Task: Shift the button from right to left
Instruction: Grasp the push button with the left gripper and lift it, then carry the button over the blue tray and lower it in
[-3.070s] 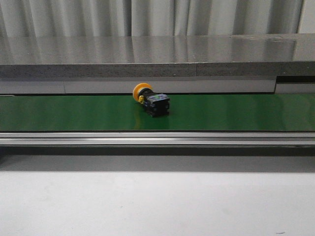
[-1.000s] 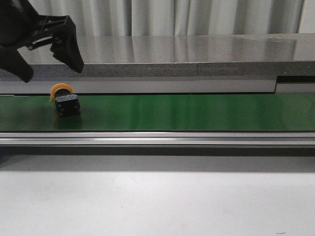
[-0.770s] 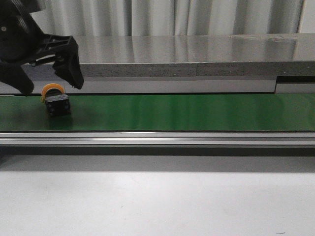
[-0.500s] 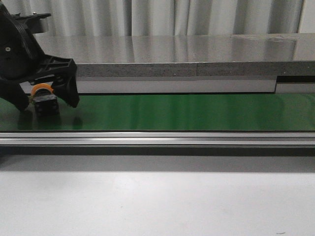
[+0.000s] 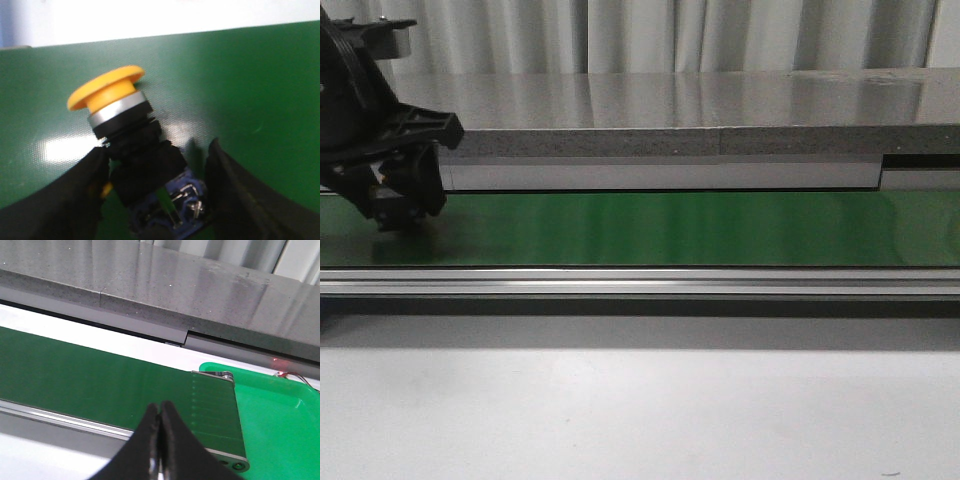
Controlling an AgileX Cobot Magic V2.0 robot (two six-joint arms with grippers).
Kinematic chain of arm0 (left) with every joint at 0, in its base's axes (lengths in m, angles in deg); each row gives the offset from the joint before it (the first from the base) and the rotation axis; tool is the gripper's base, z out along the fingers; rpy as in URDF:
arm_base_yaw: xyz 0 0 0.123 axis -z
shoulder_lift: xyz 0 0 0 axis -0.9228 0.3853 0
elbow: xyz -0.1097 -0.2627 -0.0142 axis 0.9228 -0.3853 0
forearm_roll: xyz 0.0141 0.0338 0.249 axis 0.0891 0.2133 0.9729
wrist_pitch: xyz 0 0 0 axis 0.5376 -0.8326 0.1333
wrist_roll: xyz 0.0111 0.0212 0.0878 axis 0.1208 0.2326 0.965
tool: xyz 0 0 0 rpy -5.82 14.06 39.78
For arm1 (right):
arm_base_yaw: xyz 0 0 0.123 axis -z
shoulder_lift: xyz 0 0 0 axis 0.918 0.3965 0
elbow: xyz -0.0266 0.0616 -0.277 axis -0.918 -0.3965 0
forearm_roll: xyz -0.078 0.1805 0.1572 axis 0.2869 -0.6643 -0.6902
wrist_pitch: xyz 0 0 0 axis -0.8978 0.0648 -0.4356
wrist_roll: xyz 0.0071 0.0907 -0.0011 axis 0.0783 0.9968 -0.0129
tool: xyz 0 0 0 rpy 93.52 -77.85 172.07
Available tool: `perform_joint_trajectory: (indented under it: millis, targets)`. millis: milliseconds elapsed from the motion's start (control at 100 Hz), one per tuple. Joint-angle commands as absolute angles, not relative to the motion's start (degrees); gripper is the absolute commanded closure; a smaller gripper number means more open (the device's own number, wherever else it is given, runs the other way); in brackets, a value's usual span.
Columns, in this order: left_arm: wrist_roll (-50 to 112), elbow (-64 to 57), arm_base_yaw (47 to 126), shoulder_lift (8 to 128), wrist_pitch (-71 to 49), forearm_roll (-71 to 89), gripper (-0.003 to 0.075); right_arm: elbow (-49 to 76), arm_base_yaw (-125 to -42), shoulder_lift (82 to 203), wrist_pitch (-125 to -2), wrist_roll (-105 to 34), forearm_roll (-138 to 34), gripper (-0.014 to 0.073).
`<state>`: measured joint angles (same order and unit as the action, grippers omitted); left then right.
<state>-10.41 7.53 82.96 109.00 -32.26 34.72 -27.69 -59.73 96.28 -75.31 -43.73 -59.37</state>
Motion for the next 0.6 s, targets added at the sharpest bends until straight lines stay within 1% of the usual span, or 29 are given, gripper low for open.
perform_joint_trajectory:
  millis: [0, 120, 210, 410, 590]
  targets:
    - [-11.0, 9.4, 83.1, 103.4, -31.1, 37.0, 0.0485, -26.2, -59.7, 96.8, -71.3, -44.2, -60.4, 0.0662]
    - [-11.0, 9.4, 82.2, 99.6, -33.9, 41.6, 0.0486, -26.2, -59.7, 96.8, -71.3, -44.2, -60.4, 0.0662]
    - [-11.0, 9.4, 80.2, 97.3, -36.7, 44.5, 0.0486, -26.2, -59.7, 96.8, -71.3, -44.2, -60.4, 0.0662]
    - [-11.0, 9.4, 71.4, 95.8, -40.5, 47.0, 0.0485, -26.2, -59.7, 96.8, -71.3, -44.2, -60.4, 0.0662]
    - [-9.3, 8.0, 63.5, 96.0, -39.1, 47.1, 0.0485, -26.2, -59.7, 96.8, -71.3, -44.2, -60.4, 0.0662]
